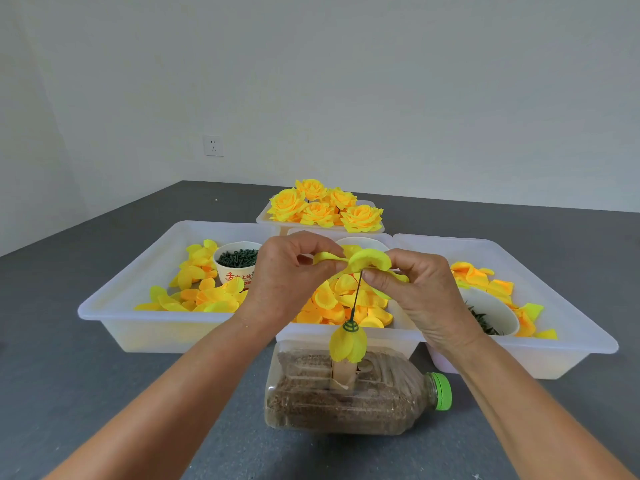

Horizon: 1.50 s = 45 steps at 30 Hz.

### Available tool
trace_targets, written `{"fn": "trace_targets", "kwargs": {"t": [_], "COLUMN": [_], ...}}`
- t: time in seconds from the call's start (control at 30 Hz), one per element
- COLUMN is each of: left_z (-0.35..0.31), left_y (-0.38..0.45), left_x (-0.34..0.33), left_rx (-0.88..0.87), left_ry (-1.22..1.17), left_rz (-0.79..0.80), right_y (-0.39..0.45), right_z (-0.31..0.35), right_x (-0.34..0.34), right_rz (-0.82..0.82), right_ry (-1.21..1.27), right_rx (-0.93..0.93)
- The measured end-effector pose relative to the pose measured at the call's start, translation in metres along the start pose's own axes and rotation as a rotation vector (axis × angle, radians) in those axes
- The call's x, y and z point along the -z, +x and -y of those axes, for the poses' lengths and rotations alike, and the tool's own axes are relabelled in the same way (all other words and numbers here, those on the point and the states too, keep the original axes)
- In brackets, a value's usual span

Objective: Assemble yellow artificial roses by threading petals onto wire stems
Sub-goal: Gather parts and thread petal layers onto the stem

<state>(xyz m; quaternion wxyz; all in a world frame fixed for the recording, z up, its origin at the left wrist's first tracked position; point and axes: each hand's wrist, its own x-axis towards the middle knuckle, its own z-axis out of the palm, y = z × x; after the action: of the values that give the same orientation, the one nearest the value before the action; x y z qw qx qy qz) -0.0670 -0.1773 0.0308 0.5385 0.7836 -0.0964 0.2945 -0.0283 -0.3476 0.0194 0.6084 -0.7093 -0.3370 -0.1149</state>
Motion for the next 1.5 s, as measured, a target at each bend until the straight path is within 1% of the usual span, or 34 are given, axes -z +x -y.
{"fn": "trace_targets", "kwargs": {"t": [0.23, 0.47, 0.67, 0.77, 0.9, 1.03, 1.1, 1.2, 1.3, 1.37, 1.5], "left_z": [-0.003, -0.004, -0.007, -0.007, -0.006, -0.004, -0.003, -0.003, -0.001, 0.001, 0.005], "left_y": [-0.003, -0.003, -0.006, -0.007, -0.008, -0.011, -0.013, -0.014, -0.015, -0.016, -0.018], "left_x": [0.000, 0.003, 0.004, 0.003, 0.004, 0.006, 0.007, 0.008, 0.008, 0.007, 0.008], "left_rx": [-0.027, -0.042, -0.045, -0.050, -0.062, -0.129, -0.185, -0.312, -0.441, -0.480, -0.486], "left_ry": [0.010, 0.006, 0.000, 0.004, 0.014, 0.050, 0.097, 0.199, 0.292, 0.317, 0.310], "left_rz": [0.025, 0.001, 0.015, 0.015, 0.003, 0.034, 0.052, 0.080, 0.115, 0.129, 0.127], "right_y": [-0.004, -0.002, -0.004, -0.006, -0.007, -0.009, -0.011, -0.012, -0.014, -0.015, -0.017], "right_z": [-0.002, -0.001, 0.003, 0.002, 0.000, 0.002, 0.001, -0.002, -0.005, -0.007, -0.009], "right_x": [0.000, 0.000, 0.000, 0.001, -0.001, -0.002, -0.003, -0.003, -0.002, -0.001, -0.002], "right_rz": [0.007, 0.020, 0.009, -0.012, -0.058, -0.128, -0.143, -0.147, -0.122, -0.124, -0.113], "right_ry": [0.017, -0.014, -0.018, -0.060, -0.177, -0.268, -0.365, -0.547, -0.662, -0.684, -0.689], "right_rx": [0.030, 0.072, 0.085, 0.124, 0.209, 0.316, 0.385, 0.477, 0.555, 0.568, 0.583]}}
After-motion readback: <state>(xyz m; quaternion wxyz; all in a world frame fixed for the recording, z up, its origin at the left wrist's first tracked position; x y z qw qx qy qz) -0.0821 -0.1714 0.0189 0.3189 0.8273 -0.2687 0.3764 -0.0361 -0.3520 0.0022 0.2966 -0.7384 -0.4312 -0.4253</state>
